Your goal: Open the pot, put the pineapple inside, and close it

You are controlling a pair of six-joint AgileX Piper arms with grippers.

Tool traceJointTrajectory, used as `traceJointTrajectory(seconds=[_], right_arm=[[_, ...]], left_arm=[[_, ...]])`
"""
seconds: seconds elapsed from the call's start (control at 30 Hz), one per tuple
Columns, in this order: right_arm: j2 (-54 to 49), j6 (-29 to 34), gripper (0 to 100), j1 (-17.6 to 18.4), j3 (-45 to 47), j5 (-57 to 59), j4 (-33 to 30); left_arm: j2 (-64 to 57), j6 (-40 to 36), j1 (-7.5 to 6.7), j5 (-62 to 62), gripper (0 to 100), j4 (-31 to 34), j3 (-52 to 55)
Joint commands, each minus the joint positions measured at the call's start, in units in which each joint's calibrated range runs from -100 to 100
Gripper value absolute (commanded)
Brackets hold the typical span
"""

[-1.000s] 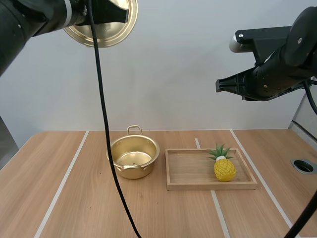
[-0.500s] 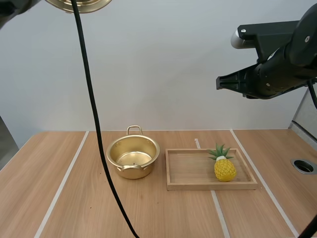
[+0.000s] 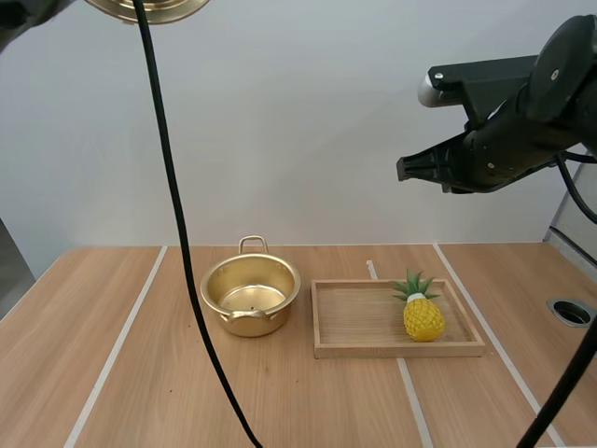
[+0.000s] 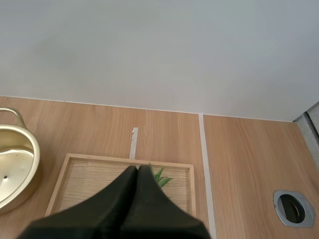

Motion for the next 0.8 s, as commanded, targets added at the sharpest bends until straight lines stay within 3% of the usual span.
traceJointTrajectory(seconds=[0.0, 0.23, 0.37, 0.4, 0.5, 0.57, 0.77], right_arm=[[0.98, -0.33, 0, -0.23, -0.39, 0.55, 0.24], [2.12, -0.42, 0, -0.23, -0.39, 0.76, 0.24], [2.12, -3.56, 1, -0.23, -0.39, 0.76, 0.24], [2.12, -4.05, 11, -0.23, -0.39, 0.76, 0.13], [2.12, -4.46, 68, -0.23, -0.39, -0.24, -0.24], [2.61, -4.46, 96, -0.23, -0.39, -0.55, -0.37], [6.58, -4.36, 100, -0.23, -0.14, 2.15, -1.78]], left_arm=[[-0.35, -0.57, -0.17, -1.98, 0, -1.03, -0.50], [-0.35, -0.57, -0.17, -1.98, 0, -1.03, -0.50], [-0.35, -0.57, -0.17, -1.98, 0, -1.03, -0.50], [-0.35, -0.57, -0.17, -1.98, 0, -1.03, -0.50], [-0.35, -0.57, -0.17, -1.98, 0, -1.03, -0.50], [-0.35, -0.57, -0.17, -1.98, 0, -1.03, -0.50], [-0.35, -0.57, -0.17, -1.98, 0, -1.03, -0.50]])
